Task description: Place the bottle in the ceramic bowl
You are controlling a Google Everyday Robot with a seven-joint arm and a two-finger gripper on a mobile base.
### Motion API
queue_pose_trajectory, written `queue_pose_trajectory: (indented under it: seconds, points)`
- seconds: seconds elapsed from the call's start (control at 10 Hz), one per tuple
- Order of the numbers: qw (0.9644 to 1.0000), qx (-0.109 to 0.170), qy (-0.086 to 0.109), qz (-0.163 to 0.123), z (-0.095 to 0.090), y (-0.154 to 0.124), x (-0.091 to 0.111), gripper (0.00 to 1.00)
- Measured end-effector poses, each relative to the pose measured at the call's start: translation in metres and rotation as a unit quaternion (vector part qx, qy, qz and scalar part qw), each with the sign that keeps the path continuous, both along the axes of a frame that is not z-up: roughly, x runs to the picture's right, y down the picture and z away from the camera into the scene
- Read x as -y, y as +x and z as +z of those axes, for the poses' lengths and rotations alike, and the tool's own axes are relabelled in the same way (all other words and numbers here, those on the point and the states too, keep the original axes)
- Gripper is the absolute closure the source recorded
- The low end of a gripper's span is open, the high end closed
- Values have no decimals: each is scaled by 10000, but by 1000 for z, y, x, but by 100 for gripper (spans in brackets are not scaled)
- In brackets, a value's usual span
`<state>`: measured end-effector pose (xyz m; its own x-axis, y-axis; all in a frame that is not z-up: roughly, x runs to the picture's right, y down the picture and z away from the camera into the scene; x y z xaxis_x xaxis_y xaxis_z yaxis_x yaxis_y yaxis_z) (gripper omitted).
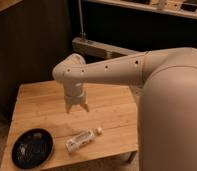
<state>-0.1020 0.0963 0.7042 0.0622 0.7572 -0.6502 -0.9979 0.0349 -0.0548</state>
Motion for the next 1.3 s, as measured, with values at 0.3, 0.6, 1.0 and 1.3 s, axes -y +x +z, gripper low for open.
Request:
queue_pose_trajectory:
  seconds: [0.3,0.6,1.0,1.3]
  points:
    - [10000,0,0,0,0,0,0,35]
    - [10000,-1,0,0,0,0,0,35]
    - [9998,-43,207,41,-7,36,7,35]
    - [9986,-90,468,218,-23,84,10,35]
